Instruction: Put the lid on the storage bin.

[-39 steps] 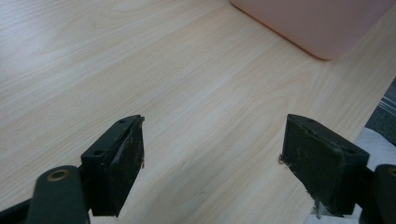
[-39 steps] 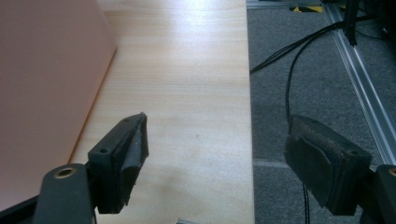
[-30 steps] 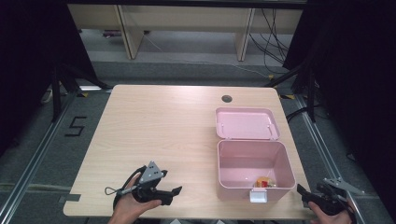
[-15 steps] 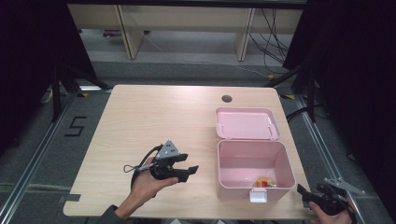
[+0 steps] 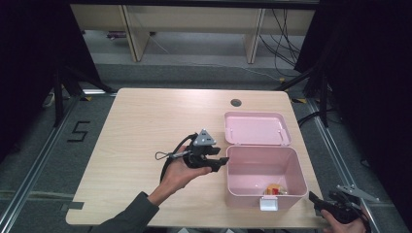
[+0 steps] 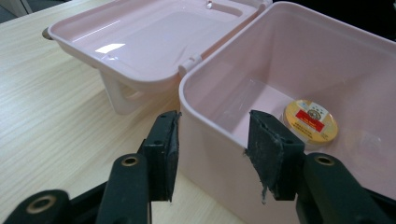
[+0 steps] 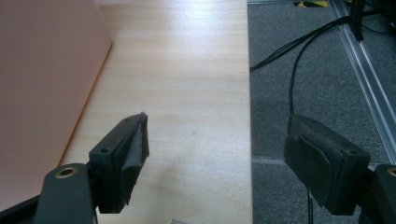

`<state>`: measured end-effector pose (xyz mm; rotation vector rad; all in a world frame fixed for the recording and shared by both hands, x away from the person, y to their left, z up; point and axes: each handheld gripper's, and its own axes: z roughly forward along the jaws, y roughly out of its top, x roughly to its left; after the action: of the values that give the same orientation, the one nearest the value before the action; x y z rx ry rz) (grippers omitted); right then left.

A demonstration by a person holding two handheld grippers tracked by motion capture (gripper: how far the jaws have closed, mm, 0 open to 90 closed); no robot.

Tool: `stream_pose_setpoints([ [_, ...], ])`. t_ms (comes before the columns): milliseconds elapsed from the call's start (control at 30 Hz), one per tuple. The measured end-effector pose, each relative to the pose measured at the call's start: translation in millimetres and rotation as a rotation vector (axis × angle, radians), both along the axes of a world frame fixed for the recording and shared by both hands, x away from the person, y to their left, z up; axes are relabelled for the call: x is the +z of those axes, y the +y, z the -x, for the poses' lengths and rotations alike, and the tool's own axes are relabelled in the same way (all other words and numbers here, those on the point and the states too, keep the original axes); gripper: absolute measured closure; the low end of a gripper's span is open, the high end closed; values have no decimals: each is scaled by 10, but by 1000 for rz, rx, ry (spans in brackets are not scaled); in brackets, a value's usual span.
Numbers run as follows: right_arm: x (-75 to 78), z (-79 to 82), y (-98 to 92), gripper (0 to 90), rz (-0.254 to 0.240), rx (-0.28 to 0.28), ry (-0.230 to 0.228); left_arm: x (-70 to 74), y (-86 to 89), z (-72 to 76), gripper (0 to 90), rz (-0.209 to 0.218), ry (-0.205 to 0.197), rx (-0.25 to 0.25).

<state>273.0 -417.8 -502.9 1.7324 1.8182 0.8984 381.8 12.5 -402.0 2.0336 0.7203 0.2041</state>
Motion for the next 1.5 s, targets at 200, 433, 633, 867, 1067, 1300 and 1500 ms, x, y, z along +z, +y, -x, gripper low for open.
stream_pose_setpoints([
  [200,-2,-3,3,231,1,4,4,-4,-105,-81,541,-12,4,4],
  [433,-8,-3,0,232,0,6,4,-16,-202,-177,552,-49,13,12],
  [633,-12,-8,16,233,-24,9,12,-34,-285,-267,574,-82,33,18],
  [867,-12,-14,12,235,-34,25,21,-72,-393,-308,637,-157,32,30],
  [1067,4,-24,-12,238,9,35,19,-89,-463,-304,728,-181,5,47],
  [1300,134,-111,-64,242,-9,45,10,-57,-499,-291,782,-214,-16,76],
  [1500,374,-340,-148,248,-43,49,23,-56,-503,-284,783,-222,-23,76],
])
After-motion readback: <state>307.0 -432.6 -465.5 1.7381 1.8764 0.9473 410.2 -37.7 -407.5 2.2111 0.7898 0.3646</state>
